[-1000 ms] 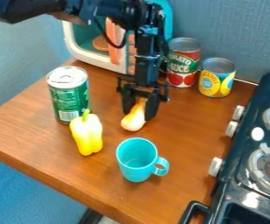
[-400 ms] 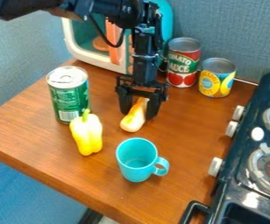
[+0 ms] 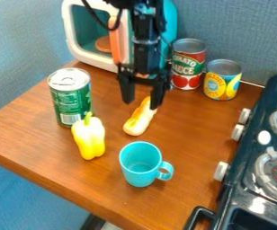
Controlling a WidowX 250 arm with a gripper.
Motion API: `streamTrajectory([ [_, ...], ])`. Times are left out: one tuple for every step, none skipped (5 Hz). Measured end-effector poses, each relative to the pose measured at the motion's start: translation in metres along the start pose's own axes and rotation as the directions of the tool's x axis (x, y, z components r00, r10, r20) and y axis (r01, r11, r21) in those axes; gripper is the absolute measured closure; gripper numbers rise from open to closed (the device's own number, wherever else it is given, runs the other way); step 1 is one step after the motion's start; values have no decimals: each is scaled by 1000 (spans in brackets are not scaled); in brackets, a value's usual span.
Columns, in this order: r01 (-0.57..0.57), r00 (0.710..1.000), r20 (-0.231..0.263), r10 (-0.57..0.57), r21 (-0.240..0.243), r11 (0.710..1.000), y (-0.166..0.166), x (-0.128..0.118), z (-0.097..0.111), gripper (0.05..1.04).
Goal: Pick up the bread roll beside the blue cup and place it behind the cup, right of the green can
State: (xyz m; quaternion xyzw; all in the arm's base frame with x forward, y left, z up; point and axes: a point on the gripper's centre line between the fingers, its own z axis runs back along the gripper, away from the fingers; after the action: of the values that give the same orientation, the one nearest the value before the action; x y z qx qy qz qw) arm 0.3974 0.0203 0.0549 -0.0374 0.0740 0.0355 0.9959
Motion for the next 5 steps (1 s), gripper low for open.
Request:
streamTrajectory([
  [38,999,28,-41,89,995,-7,-9,21,84],
  [133,990,22,-138,159,978,-38,-20,37,84],
  [218,975,-2,-220,138,966,-60,-43,41,84],
  [298,954,-12,-298,105,949,-81,-71,42,84],
  [334,942,-20,-334,93,938,-93,-104,42,84],
])
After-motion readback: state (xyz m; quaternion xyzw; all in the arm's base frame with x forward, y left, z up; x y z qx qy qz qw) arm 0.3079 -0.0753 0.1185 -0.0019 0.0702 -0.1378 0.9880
